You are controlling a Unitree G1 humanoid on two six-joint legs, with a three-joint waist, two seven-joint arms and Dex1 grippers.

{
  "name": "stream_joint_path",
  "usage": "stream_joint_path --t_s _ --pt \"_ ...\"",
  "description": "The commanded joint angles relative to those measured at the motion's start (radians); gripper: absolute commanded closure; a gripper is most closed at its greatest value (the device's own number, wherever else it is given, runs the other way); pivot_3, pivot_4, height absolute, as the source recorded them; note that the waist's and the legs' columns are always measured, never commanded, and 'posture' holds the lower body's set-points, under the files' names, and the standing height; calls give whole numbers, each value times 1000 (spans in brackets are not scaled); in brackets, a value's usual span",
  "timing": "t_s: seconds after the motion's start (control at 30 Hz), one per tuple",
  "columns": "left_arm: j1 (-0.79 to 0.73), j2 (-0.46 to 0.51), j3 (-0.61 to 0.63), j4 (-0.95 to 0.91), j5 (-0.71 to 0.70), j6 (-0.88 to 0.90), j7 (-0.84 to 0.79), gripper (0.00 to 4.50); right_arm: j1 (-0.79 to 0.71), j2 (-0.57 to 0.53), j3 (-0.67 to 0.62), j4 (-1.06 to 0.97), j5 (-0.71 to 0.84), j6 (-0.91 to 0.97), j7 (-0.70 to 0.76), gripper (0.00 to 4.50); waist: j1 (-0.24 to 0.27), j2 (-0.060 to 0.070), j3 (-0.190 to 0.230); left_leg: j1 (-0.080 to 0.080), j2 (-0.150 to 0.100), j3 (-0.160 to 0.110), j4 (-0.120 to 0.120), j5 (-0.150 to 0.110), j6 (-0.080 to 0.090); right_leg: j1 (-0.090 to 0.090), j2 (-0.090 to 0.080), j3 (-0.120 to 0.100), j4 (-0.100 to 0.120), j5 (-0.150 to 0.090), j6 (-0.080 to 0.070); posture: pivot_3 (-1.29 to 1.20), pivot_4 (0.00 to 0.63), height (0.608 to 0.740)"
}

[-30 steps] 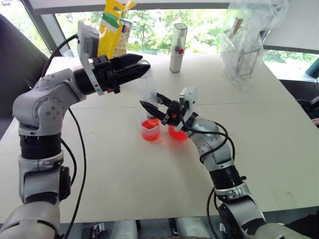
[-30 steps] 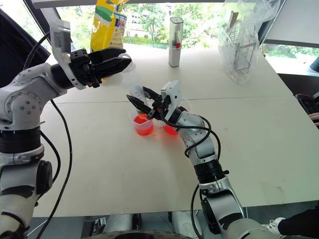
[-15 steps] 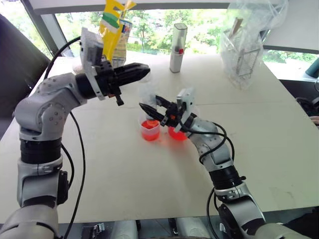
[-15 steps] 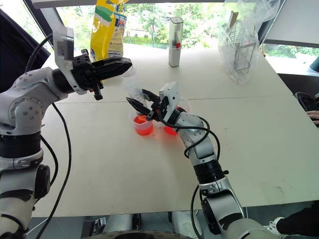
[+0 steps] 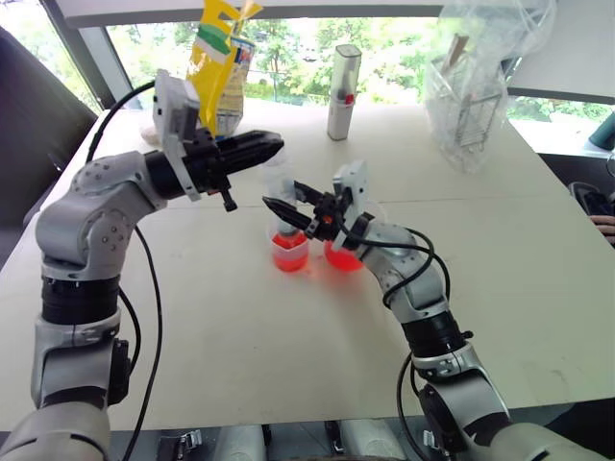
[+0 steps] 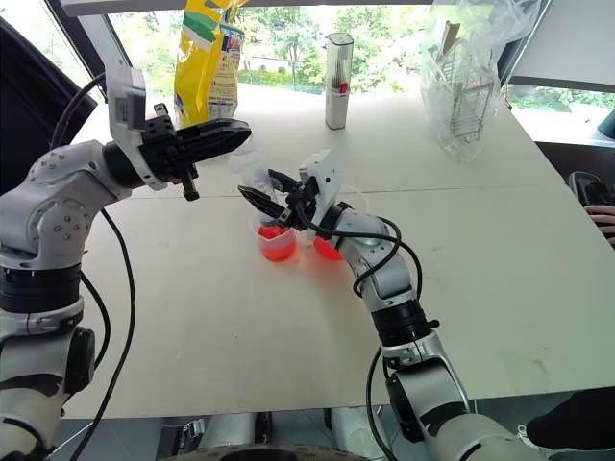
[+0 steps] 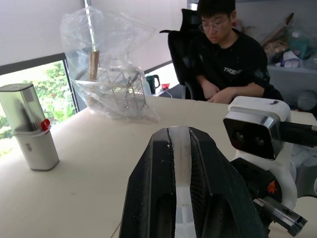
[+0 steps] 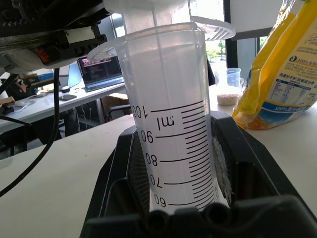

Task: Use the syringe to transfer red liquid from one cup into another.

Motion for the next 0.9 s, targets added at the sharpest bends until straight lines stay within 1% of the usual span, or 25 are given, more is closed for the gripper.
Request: stream_joint_path --t_s 0.03,0.23,0.33,0.4,0.43,0.5,0.53,0.57,0.63,0.67,0.8,0.9 --pt "58 14 -62 -12 40 22 -16 4466 -100 17 -99 -135 76 -28 -45 3140 0 0 0 0 0 0 0 0 0 0 0 0 0 0 0 0 150 740" --pt "75 17 -67 -16 47 14 -8 4466 -112 13 -110 -142 85 -8 -51 3140 0 0 0 0 0 0 0 0 0 0 0 0 0 0 0 0 150 740" --pt "69 16 -57 -17 40 19 4 4466 -93 9 -99 -145 76 -3 -46 3140 0 0 0 0 0 0 0 0 0 0 0 0 0 0 0 0 150 740" --pt "61 16 -48 -13 39 18 13 3578 -83 9 -90 -146 73 1 -43 3140 0 0 0 0 0 0 0 0 0 0 0 0 0 0 0 0 150 740" --pt "55 14 -41 -10 36 23 21 3235 -79 8 -86 -147 72 3 -43 3140 0 0 0 0 0 0 0 0 0 0 0 0 0 0 0 0 150 740" --pt "42 11 -22 -8 22 36 32 2400 -69 8 -78 -148 65 7 -43 3140 1 0 0 0 0 0 0 0 0 0 0 0 0 0 0 0 150 740" --pt "38 12 -15 -9 19 38 34 1781 -65 8 -76 -149 62 9 -43 3140 1 0 0 0 0 0 0 0 0 0 0 0 -1 0 0 0 150 740" --pt "34 15 -7 -11 20 39 38 1275 -61 9 -74 -149 60 13 -43 3140 0 1 1 0 0 0 0 0 0 0 0 0 -1 0 0 0 150 740" --pt "25 19 12 -13 19 43 48 277 -55 8 -70 -152 60 21 -43 3140 -2 -2 1 0 0 0 -1 0 0 0 0 0 -1 0 0 0 150 740" --pt "22 23 21 -14 18 44 52 103 -51 8 -68 -154 60 25 -43 3140 -2 -2 1 0 0 0 -1 0 0 0 0 0 -1 0 0 0 150 740" --pt "28 61 73 -18 9 48 58 103 -39 9 -57 -160 63 37 -43 3140 -2 -2 1 0 0 0 -2 0 0 -1 0 0 -1 0 0 0 150 740" --pt "62 102 109 -26 10 49 52 103 -36 7 -55 -165 68 45 -45 3140 -2 -2 1 0 1 0 -2 0 0 -1 0 0 -1 0 0 0 150 740"
